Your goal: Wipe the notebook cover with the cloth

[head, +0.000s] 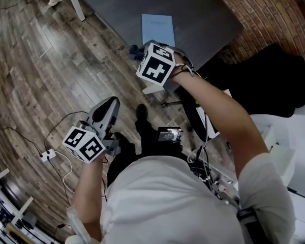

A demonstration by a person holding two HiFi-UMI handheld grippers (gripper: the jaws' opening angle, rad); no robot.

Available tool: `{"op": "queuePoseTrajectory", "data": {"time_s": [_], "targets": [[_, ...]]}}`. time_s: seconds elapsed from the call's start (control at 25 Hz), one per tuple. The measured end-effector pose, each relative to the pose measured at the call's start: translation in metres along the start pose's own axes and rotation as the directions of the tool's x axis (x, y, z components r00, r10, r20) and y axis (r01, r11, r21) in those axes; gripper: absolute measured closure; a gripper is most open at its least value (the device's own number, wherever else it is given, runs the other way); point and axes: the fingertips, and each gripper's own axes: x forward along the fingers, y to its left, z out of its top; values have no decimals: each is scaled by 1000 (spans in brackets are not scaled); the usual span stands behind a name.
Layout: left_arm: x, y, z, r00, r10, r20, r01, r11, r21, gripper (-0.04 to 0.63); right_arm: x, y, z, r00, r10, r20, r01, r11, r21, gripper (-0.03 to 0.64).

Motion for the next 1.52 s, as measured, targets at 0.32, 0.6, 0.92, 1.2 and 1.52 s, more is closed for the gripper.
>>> {"op": "queuePoseTrajectory", "data": {"time_s": [0.32, 0.6, 0.92, 1.2, 1.52], "targets": [[-32, -24, 33, 997, -39, 63, 36, 998, 46, 586, -56, 22, 16, 990, -54, 127, 35, 989, 145, 511], [-54, -46, 45, 994, -69, 83, 61, 994, 90, 586, -98, 39, 16, 969, -123, 213, 57, 954, 294, 511], [-79, -70, 49, 991, -98, 86, 86, 987, 137, 586, -135, 70, 11, 937, -197, 288, 55, 898, 436, 511], [-106, -90, 57, 986, -133, 100, 113, 976, 183, 586, -169, 101, 6, 901, -270, 339, 50, 842, 537, 511], [-130, -108, 54, 981, -175, 86, 154, 966, 209, 586, -202, 141, 1, 861, -333, 384, 29, 787, 616, 511]]}}
